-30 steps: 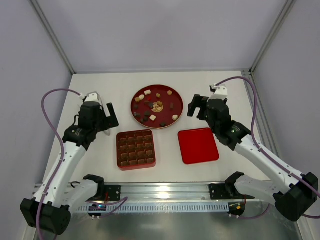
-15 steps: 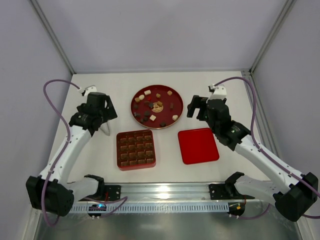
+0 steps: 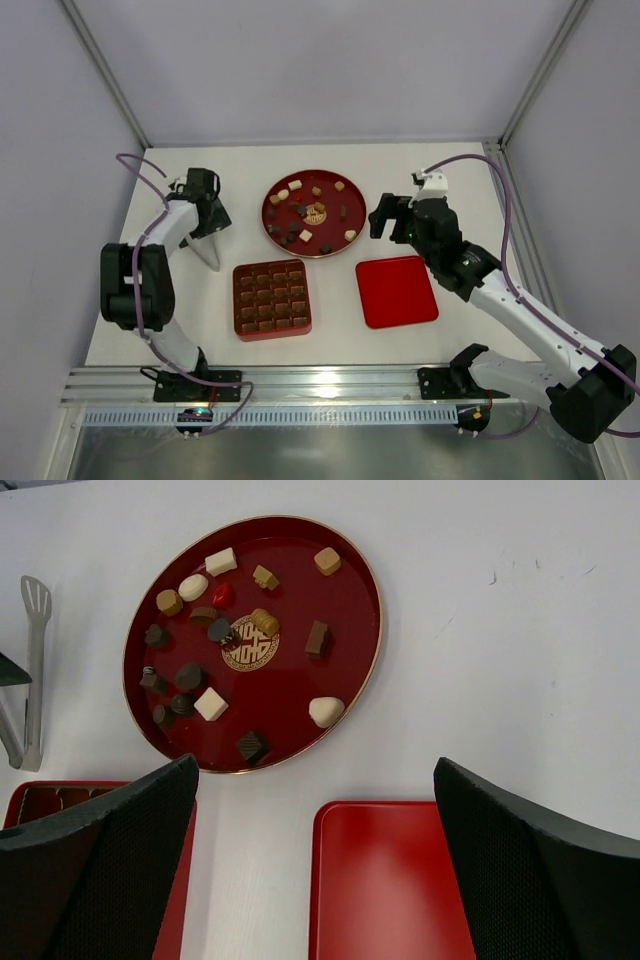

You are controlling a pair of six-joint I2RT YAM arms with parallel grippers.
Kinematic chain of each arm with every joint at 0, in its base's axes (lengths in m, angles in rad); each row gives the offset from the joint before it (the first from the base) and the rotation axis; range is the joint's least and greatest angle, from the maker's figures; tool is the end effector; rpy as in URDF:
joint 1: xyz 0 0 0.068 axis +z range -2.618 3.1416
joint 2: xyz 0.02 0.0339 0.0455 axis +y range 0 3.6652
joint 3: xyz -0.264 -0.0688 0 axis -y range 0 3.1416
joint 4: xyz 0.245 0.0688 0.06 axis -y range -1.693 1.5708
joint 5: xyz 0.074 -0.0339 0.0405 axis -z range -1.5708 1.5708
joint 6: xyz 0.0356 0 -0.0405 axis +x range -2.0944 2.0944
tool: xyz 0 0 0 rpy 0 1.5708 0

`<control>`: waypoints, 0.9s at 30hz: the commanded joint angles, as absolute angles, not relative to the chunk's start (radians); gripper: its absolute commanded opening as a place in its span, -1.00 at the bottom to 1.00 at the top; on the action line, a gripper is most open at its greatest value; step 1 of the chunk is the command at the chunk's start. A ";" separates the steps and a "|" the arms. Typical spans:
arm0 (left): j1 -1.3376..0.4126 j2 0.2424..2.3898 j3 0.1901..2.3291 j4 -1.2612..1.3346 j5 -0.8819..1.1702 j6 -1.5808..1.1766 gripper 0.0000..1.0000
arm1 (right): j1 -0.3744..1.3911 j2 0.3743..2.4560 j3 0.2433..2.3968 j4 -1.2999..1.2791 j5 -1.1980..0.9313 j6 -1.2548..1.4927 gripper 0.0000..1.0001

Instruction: Pack the chocolate

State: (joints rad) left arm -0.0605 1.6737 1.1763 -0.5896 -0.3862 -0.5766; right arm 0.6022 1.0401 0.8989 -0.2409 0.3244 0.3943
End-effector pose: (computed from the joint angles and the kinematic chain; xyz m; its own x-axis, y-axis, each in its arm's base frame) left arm 0.3410 -0.0072 0.2172 -0.6759 -0.4650 -0.5717 -0.5814 0.8132 0.0259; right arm 0.2020 0.1251 0.3259 -0.3963 0.1694 -0.9023 -0.1526 0.9570 0.2467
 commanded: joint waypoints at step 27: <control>0.067 1.913 1.221 -0.483 -0.288 -0.617 0.84 | 0.603 1.017 0.908 -0.232 0.275 0.374 1.00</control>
State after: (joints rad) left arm 0.0612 1.8809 1.2133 -0.4744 -0.2798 -0.6209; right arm 0.6022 1.0168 0.8989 -0.2481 0.2832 0.3897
